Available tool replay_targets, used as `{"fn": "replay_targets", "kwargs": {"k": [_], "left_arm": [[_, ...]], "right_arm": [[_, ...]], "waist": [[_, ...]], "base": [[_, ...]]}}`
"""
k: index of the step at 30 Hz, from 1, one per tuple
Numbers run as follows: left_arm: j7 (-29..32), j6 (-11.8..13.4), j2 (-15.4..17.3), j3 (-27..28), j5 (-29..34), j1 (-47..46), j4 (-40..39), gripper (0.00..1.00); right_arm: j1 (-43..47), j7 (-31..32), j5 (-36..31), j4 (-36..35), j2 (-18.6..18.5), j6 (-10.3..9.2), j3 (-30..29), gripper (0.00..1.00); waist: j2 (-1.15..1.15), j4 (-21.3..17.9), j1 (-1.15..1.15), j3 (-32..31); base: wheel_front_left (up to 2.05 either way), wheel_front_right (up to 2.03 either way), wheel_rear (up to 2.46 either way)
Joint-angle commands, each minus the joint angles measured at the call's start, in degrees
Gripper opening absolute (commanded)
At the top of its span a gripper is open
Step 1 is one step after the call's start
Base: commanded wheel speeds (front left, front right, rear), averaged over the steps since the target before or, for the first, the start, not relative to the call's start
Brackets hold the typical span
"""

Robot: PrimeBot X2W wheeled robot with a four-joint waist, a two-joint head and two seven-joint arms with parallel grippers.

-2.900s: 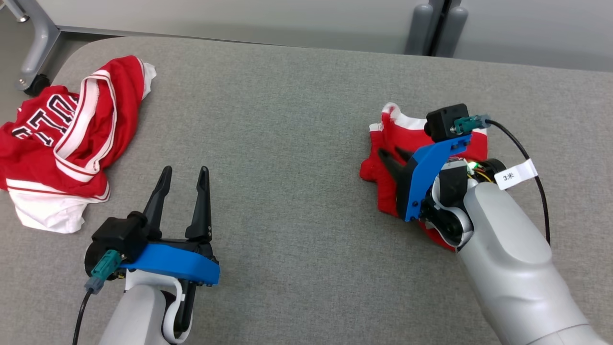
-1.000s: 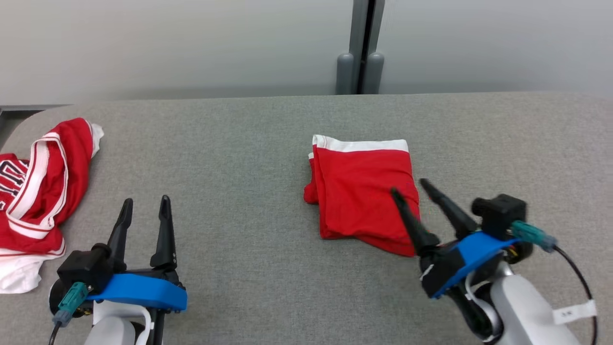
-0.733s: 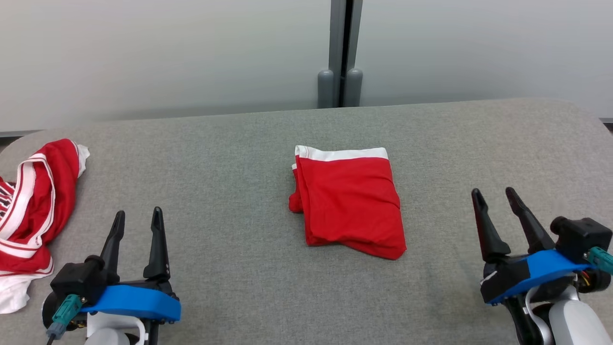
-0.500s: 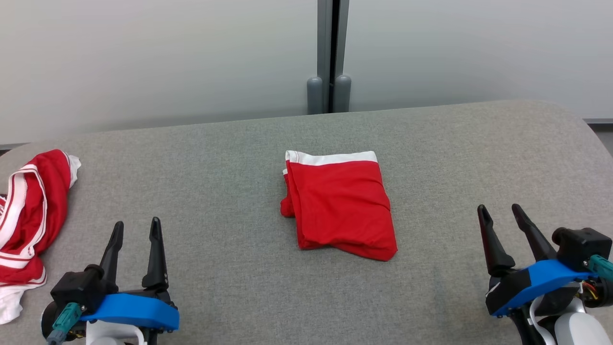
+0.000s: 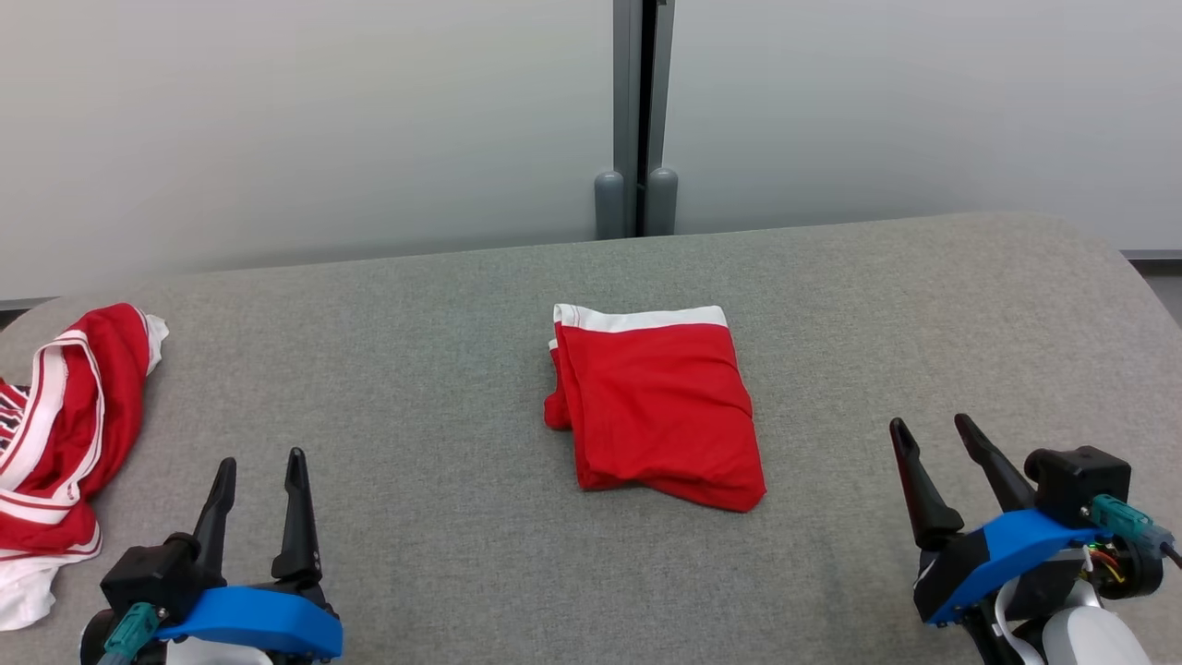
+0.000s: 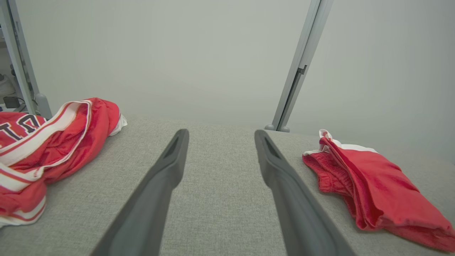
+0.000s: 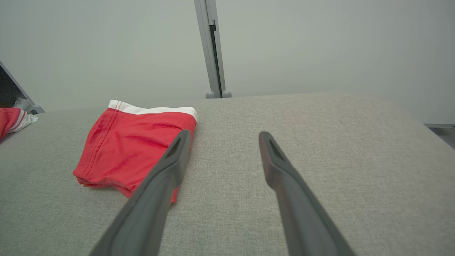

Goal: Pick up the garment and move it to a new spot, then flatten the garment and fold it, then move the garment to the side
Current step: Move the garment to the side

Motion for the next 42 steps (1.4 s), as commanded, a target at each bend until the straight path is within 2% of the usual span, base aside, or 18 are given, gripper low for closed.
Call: {"fn": "replay_targets", "kwargs": {"k": [1,11,15,24,32,37,42], "left_arm": [[-0.3,0.2,-0.1,0.2,0.0,0.0,0.0,1.0],[-0.3,0.1,0.1,-0.2,0.3,-0.9,0.0,1.0],[-0.3,0.1,0.3,-0.4,0.4,-1.9,-0.2,1.0],[-0.3,-0.2,-0.1,-2.4,1.3,-6.0,-1.6,1.0],[-0.3,-0.4,-0.8,-4.5,2.0,-9.7,-2.8,1.0],[-0.3,-0.6,-1.5,-5.5,2.1,-10.7,-3.0,1.0],[-0.3,-0.7,-1.7,-5.4,2.0,-10.7,-2.8,1.0]], "right_arm": [[-0.7,-0.2,0.1,0.2,-0.1,0.03,0.1,1.0],[-1.5,0.4,1.3,1.6,-0.2,0.03,0.9,1.0],[-3.2,2.2,1.3,1.5,1.1,0.03,-0.1,1.0],[-13.9,17.2,0.5,4.2,3.2,0.03,-1.1,1.0],[-24.6,28.3,2.0,12.6,3.7,0.03,-6.0,1.0],[-26.7,29.5,1.8,19.5,3.6,0.03,-7.3,1.0],[-26.8,29.8,1.4,24.9,3.7,0.03,-7.1,1.0]], "waist": [[0.0,0.1,0.0,0.1],[0.0,0.6,0.0,1.2],[0.0,1.1,0.0,2.7],[0.0,4.4,0.0,8.9],[0.0,9.3,0.0,14.5],[0.0,11.6,0.0,15.8],[0.0,12.0,0.0,15.9]], "base": [[0.0,0.0,0.0],[0.0,0.0,0.0],[0.0,0.0,0.0],[0.0,0.0,0.0],[0.0,0.0,0.0],[0.0,0.0,0.0],[0.0,0.0,0.0]]}}
